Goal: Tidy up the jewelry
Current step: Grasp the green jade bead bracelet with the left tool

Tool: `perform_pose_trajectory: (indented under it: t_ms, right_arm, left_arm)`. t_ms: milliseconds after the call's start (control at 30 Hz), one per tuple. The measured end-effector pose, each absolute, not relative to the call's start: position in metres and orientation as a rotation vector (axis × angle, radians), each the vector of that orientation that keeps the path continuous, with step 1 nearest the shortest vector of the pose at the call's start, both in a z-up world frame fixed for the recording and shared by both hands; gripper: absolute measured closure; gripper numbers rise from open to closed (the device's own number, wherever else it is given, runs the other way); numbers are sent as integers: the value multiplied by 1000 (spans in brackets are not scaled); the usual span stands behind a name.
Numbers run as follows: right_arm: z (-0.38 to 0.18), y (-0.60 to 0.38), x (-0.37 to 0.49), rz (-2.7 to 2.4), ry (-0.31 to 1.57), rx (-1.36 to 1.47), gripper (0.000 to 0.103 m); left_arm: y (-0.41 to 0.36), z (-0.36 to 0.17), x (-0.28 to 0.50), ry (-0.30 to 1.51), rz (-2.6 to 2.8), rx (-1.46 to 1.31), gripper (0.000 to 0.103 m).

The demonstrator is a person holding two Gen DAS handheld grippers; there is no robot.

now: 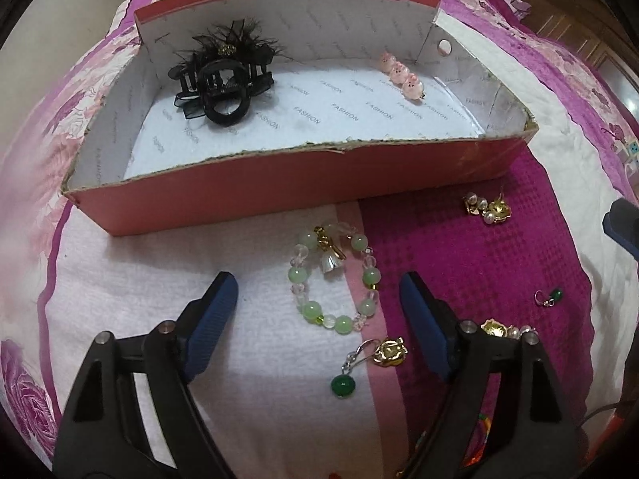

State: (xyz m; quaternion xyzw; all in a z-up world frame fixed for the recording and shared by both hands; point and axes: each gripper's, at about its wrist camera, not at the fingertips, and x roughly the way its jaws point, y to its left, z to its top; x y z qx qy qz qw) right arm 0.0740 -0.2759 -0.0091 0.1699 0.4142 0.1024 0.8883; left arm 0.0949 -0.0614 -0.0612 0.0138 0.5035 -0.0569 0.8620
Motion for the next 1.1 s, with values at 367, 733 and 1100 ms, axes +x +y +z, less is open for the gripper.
perform_pose_trajectory:
  t_ms: [367,733,1100]
  right_arm:
    - [-17,-266,78,210,892,324,43]
    - [-21,-244,84,219,922,260,43]
    - [-32,-217,102,211,964,192,43]
  left_arm:
    - [-56,-49,88,999,-177,52,103]
    - [-30,-25,69,928,-199,-23,103]
    - [-3,-5,66,881,-181,-92,103]
